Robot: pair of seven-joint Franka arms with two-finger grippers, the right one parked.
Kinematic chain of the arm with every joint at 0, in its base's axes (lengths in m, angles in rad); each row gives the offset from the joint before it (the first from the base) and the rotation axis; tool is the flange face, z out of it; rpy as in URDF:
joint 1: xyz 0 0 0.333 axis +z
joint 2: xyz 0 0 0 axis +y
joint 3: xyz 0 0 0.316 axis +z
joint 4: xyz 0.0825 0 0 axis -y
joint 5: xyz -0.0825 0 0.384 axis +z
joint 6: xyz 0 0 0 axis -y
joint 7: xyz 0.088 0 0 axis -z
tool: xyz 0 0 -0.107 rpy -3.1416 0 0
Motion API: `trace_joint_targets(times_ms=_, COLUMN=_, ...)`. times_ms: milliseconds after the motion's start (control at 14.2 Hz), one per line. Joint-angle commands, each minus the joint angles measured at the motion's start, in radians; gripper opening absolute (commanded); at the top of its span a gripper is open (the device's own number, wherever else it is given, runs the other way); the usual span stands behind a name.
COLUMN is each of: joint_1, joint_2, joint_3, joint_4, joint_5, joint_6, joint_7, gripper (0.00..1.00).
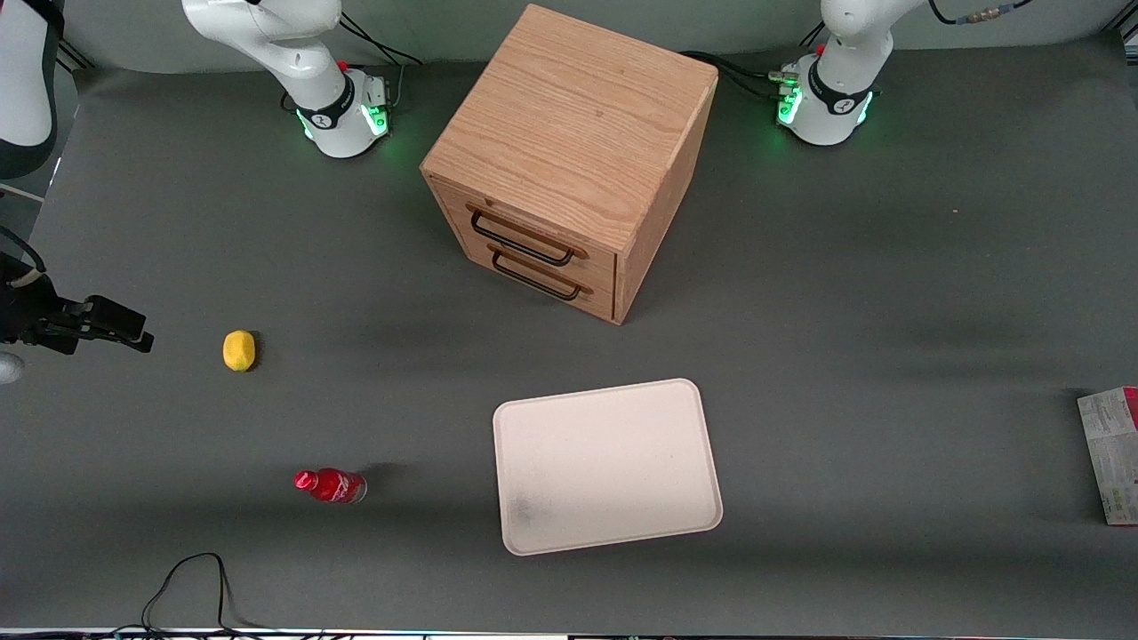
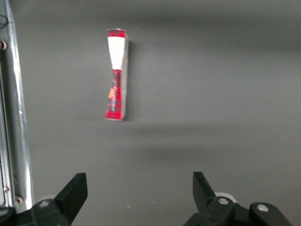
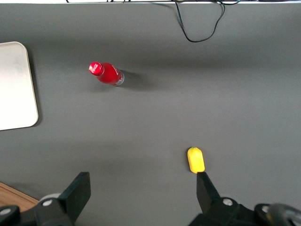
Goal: Place red cookie box on tray
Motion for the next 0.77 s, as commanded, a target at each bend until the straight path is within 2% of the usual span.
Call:
trace_joint_targets(times_ms=0, joint_1=0.056, joint_2=0.113, joint_3=-0.057, joint_4=0.177, joint_5=0.046, joint_6=-0.044, joint_7=0.065, gripper=1.0)
trace_joint_targets(times_ms=352, joint_1=0.068, joint_2=0.204, joint_3=-0.057, joint_4=0.251, joint_5=0.101, joint_6=0.016, joint_7=0.158, gripper=1.0)
trace_joint_targets(times_ms=704, joint_1=0.053, joint_2=0.256, joint_3=-0.043, joint_4=0.229, joint_5=0.1, joint_6=0.108, joint_7=0.144, gripper=1.0)
